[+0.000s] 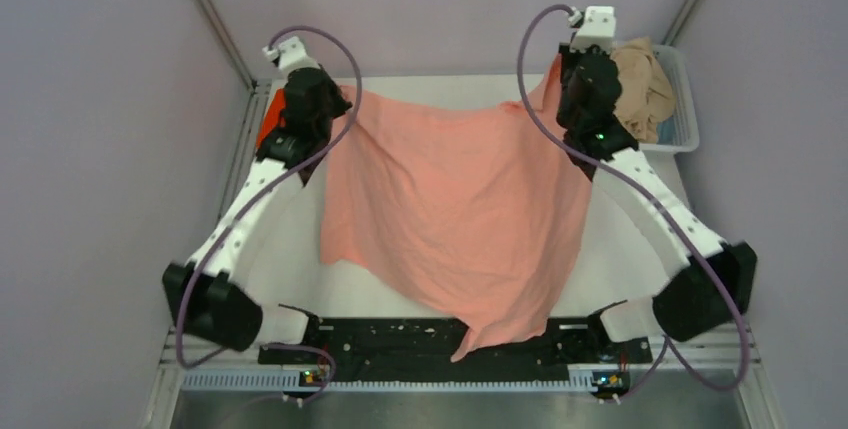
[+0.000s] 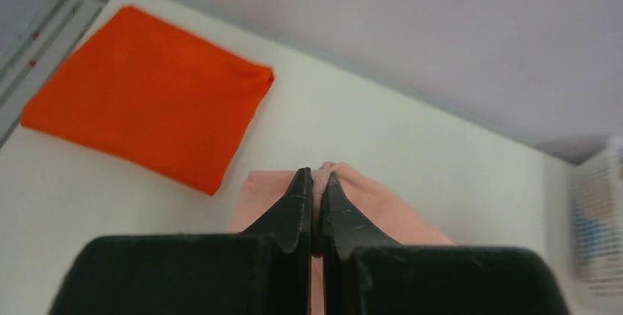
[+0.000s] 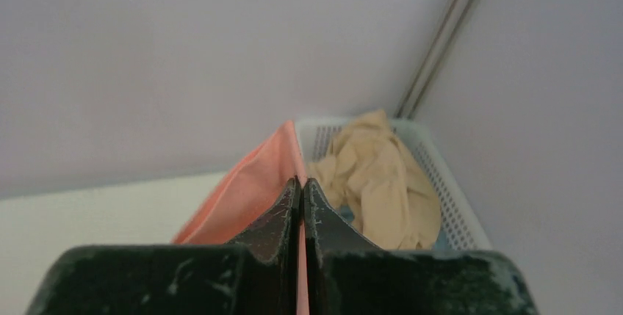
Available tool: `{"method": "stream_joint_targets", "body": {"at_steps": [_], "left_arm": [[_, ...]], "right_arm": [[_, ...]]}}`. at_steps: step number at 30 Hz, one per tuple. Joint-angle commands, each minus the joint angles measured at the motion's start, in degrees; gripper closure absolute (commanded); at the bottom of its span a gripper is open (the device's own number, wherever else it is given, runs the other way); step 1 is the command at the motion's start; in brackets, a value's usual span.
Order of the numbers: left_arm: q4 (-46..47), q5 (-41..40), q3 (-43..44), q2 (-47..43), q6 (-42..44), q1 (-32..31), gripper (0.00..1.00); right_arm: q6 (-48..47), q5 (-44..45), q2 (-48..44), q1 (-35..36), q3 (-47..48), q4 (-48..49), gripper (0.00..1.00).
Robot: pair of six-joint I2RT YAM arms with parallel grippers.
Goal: Fold and stack the t-shirts
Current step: Flatten out the tshirt
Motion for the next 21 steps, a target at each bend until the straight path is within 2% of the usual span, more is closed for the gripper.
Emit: {"method": "stream_joint_targets", "body": {"at_steps": [1, 3, 4, 8, 9, 10, 11, 14, 15, 17, 21], "left_arm": [[-0.77, -3.60, 1.61, 16.17, -3.77, 2.31, 1.00], [-0.06, 0.00, 4.18, 24.52, -4.56, 3.43, 0.98], [0.45, 2.12, 6.04, 28.85, -4.71, 3.94, 0.90], [-1.34, 8.52, 17.34, 44.59, -5.56, 5.61, 0.44], [-2.64, 9.82, 21.82, 47.80, -5.59, 5.89, 0.33], [-4.00, 10.21, 24.83, 50.40, -5.58, 6.05, 0.10], [-4.63, 10.57, 26.90, 52.13, -5.40, 6.07, 0.02], [-3.40, 12.35, 28.19, 53.03, -4.47, 6.07, 0.01], [-2.85, 12.86, 27.46, 52.31, -4.37, 6.07, 0.02], [-1.88, 13.94, 25.29, 50.21, -4.44, 6.07, 0.01], [0.49, 16.05, 16.64, 42.80, -4.12, 5.48, 0.02]], "right_arm": [[7.93, -1.26, 10.99, -6.24, -4.02, 8.58, 1.00], [9.18, -2.61, 17.12, -7.35, -4.89, 12.61, 1.00], [9.63, -3.17, 20.69, -7.80, -4.61, 13.97, 1.00], [10.79, -4.11, 36.47, -9.47, 3.12, 13.42, 1.00], [10.80, -3.63, 40.24, -9.68, 5.98, 12.42, 0.97], [10.64, -3.07, 43.78, -9.89, 9.20, 10.82, 0.88], [10.49, -2.63, 46.87, -10.09, 12.20, 8.99, 0.79], [10.74, -1.22, 53.55, -10.46, 20.91, 2.71, 0.33], [11.48, -0.75, 54.31, -10.45, 22.77, 0.66, 0.22], [13.68, -1.33, 53.85, -10.45, 23.84, -2.44, 0.07], [19.77, -8.49, 47.66, -10.50, 19.55, -6.69, 0.01]]}}
